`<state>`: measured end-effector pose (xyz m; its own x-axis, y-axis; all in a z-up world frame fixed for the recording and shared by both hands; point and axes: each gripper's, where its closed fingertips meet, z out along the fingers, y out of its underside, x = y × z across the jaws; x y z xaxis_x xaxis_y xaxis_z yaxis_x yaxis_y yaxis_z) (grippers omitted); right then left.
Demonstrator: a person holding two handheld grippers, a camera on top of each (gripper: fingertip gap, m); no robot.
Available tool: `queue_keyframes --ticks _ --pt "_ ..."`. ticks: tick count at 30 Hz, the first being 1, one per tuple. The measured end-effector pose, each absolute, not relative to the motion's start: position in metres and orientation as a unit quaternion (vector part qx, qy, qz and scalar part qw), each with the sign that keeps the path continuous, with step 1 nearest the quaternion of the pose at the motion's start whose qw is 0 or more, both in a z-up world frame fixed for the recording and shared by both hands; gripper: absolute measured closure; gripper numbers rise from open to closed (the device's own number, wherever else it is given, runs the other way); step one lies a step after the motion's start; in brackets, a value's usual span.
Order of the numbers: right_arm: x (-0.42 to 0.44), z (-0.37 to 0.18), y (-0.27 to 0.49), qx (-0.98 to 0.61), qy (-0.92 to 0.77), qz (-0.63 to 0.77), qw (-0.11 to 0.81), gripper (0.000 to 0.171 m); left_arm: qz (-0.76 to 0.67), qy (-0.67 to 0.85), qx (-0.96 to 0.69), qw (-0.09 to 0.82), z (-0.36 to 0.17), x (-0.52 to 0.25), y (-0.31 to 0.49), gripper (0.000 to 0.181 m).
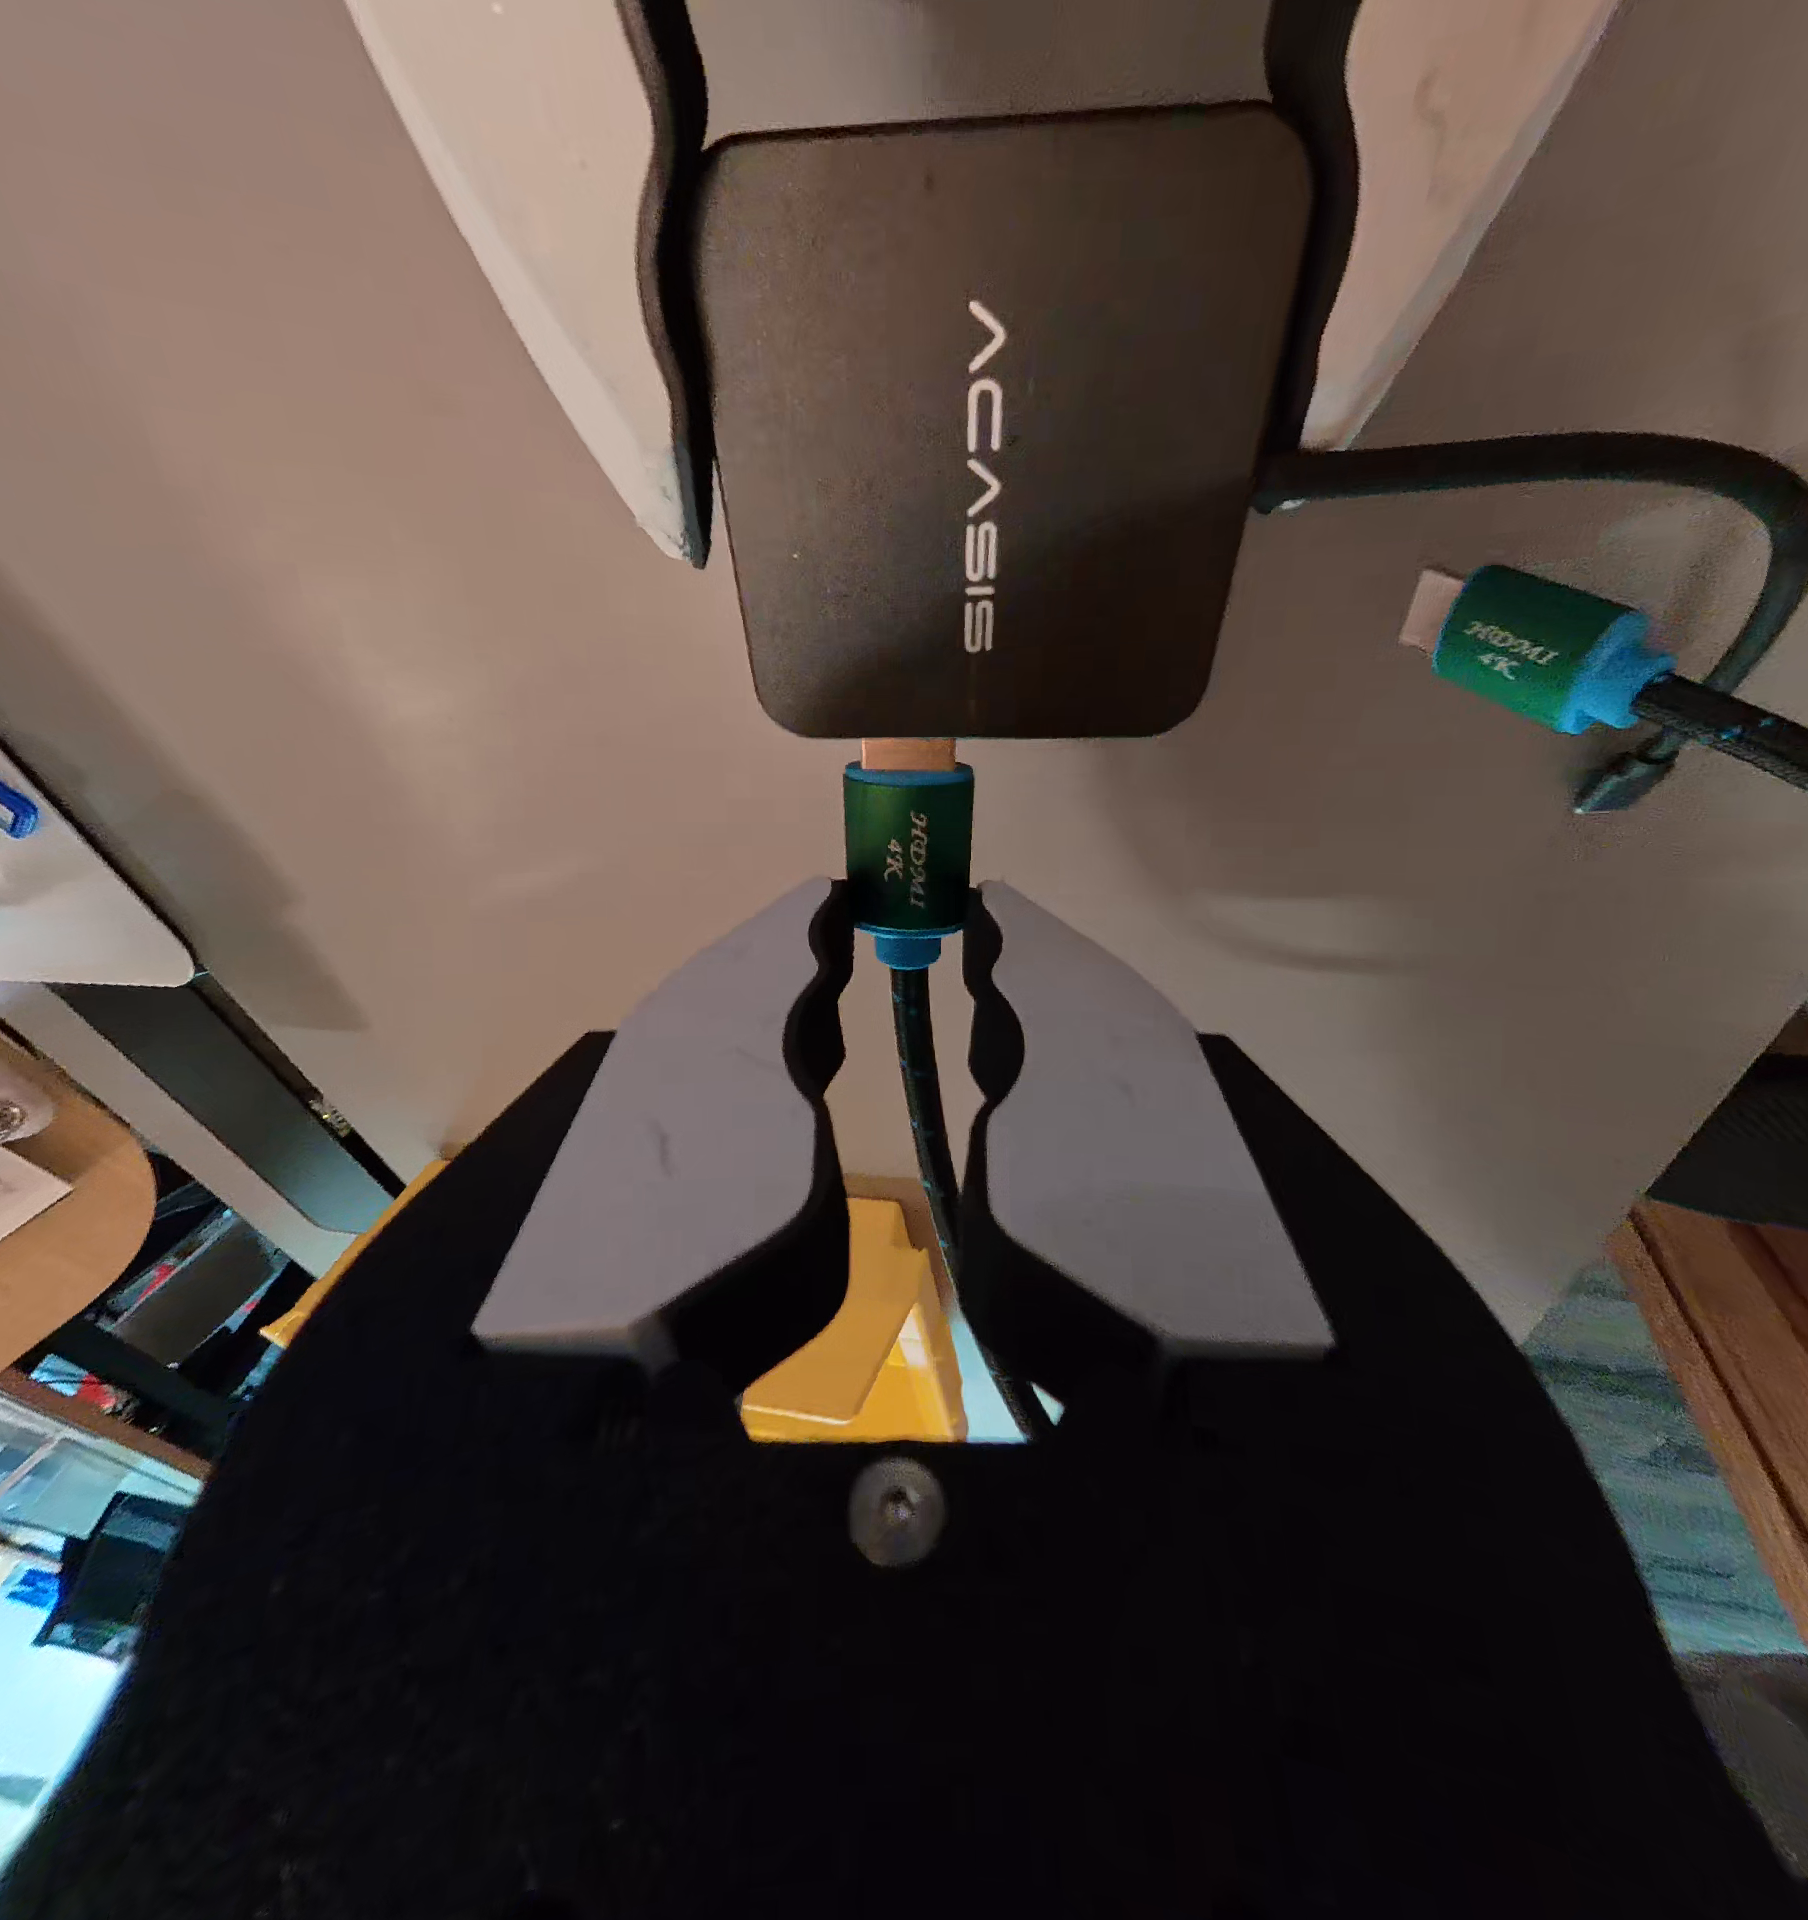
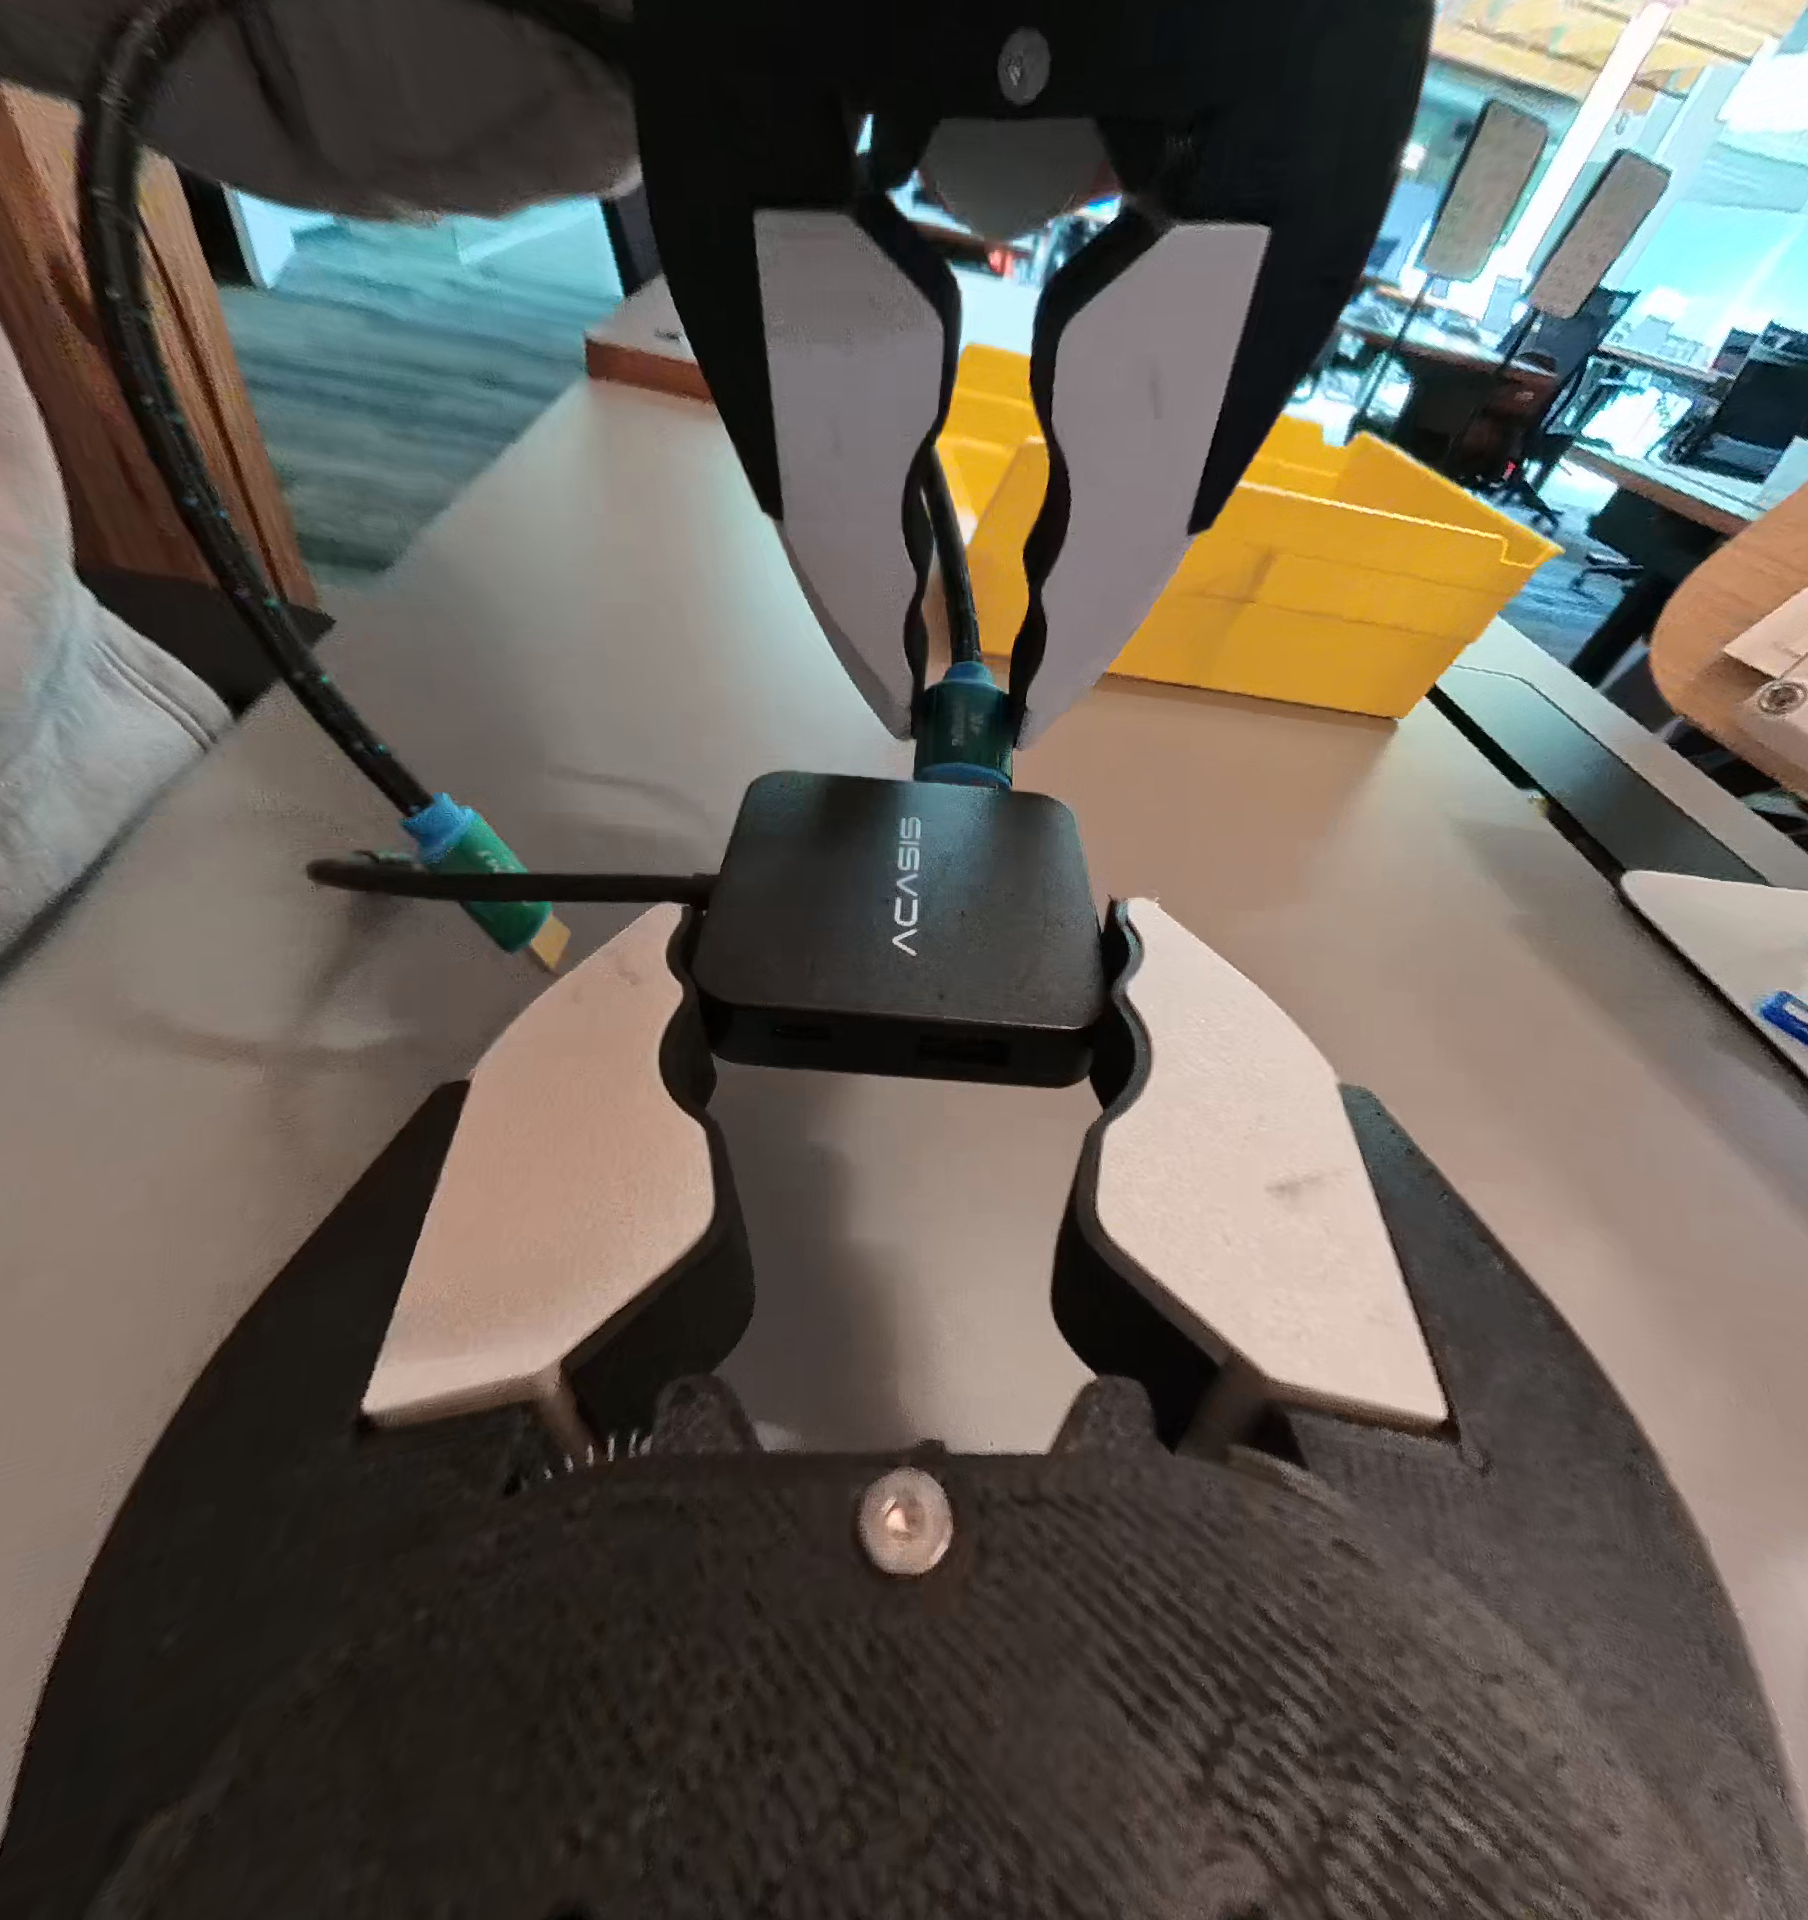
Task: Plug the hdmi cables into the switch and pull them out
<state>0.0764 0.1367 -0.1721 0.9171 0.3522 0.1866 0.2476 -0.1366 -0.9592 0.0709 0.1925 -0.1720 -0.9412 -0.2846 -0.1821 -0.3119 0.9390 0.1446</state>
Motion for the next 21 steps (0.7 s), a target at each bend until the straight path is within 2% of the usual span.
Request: queue_keyframes --ticks 10,21 --pt "0.074 -0.159 0.135 -0.724 -0.182 0.080 0.660 0.098 0.015 0.985 -0.162 0.051 -0.171 0.071 0.186 0.161" --pt "0.072 -0.159 0.137 -0.717 -0.180 0.084 0.668 0.098 0.028 0.986 -0.150 0.059 -0.167 0.072 0.184 0.162"
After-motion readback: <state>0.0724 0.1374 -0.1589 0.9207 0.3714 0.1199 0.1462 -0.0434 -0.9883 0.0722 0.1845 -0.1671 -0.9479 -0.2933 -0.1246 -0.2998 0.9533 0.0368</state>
